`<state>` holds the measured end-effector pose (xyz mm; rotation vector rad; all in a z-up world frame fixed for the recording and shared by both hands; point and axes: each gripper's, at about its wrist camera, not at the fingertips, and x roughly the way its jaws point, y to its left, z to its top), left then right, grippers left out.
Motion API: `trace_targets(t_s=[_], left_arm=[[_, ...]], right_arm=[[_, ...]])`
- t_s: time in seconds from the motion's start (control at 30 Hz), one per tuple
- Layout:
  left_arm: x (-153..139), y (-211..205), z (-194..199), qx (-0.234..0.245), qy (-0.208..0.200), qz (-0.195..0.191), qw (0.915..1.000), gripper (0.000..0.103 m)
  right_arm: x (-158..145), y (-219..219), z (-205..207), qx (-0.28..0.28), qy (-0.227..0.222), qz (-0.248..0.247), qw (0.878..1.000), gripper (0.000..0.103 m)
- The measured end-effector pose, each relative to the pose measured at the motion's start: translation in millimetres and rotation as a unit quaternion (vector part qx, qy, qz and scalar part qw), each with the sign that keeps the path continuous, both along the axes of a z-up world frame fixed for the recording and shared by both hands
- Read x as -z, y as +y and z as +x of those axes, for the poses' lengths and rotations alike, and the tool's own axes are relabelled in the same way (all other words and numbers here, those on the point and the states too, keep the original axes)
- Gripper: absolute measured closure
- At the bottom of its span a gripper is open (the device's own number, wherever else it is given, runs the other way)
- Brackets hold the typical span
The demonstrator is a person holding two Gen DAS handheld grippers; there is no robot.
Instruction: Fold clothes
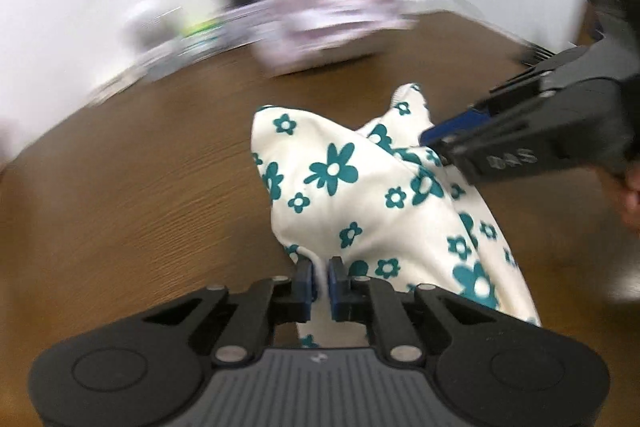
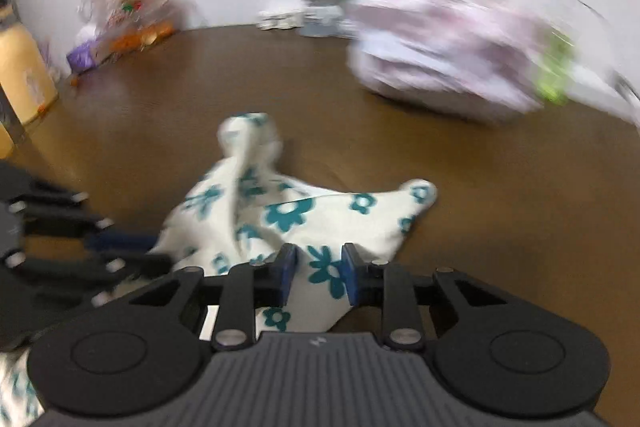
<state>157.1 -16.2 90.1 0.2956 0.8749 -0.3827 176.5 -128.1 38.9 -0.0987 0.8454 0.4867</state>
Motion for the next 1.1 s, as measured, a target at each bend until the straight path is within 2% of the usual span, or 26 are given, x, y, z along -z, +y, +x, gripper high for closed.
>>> trace_targets(t_s=[0.07,0.1,0.2,0.27,0.33,0.37,0.4,0.47,0.5,0.6,0.67,0.73,0.87,0.97,1.1], left_arm=[[-1,35,13,-0.044,0.003,-0.005,0.999,0.094],[-2,40,22,-0.051,0.004,-0.006,0.9987,0.093],[-1,44,48,-0.08,-0.012,-0.001,0.9967,0.091],[-2,46,66,-0.104,-0.018,-0.016,0.9942,0.087],[-6,56,71,-0.112,-0.012,-0.051,0.9923,0.087],[-10,63,69,-0.107,-0.01,-0.069,0.9918,0.084],[-15,72,61,-0.091,-0.011,-0.079,0.9927,0.075],[-25,90,39,-0.061,-0.018,-0.09,0.9939,0.062],[-30,99,25,-0.047,-0.022,-0.092,0.9944,0.061],[-40,129,-39,0.01,-0.018,-0.109,0.9939,0.057],[-36,143,-92,0.035,-0.008,-0.125,0.9915,0.053],[-28,152,-139,0.045,0.001,-0.135,0.9899,0.053],[-8,144,-198,0.03,0.019,-0.134,0.9904,0.056],[-3,141,-223,0.03,0.012,-0.153,0.9877,0.067],[0,138,-239,0.004,0.013,-0.185,0.9827,0.07]], right_arm=[[2,43,29,-0.007,-0.017,-0.039,0.999,0.084],[4,62,41,-0.005,-0.03,-0.064,0.997,0.088],[6,99,76,0.018,-0.058,-0.116,0.991,0.088],[-5,100,88,0.037,-0.068,-0.114,0.99,0.088],[-31,88,79,0.036,-0.084,-0.082,0.992,0.086],[-44,78,67,0.03,-0.09,-0.068,0.993,0.086],[-53,69,52,0.02,-0.091,-0.058,0.994,0.084],[-55,56,9,-0.007,-0.083,-0.049,0.995,0.074],[-53,50,-15,-0.02,-0.078,-0.044,0.996,0.07],[-50,33,-85,-0.059,-0.064,-0.031,0.996,0.07],[-39,31,-134,-0.095,-0.056,-0.019,0.994,0.07],[-26,36,-180,-0.137,-0.055,0.003,0.989,0.07],[-10,56,-239,-0.189,-0.049,0.022,0.98,0.07],[-4,68,-262,-0.196,-0.057,0.011,0.979,0.07],[9,72,-275,-0.183,-0.065,-0.014,0.981,0.071]])
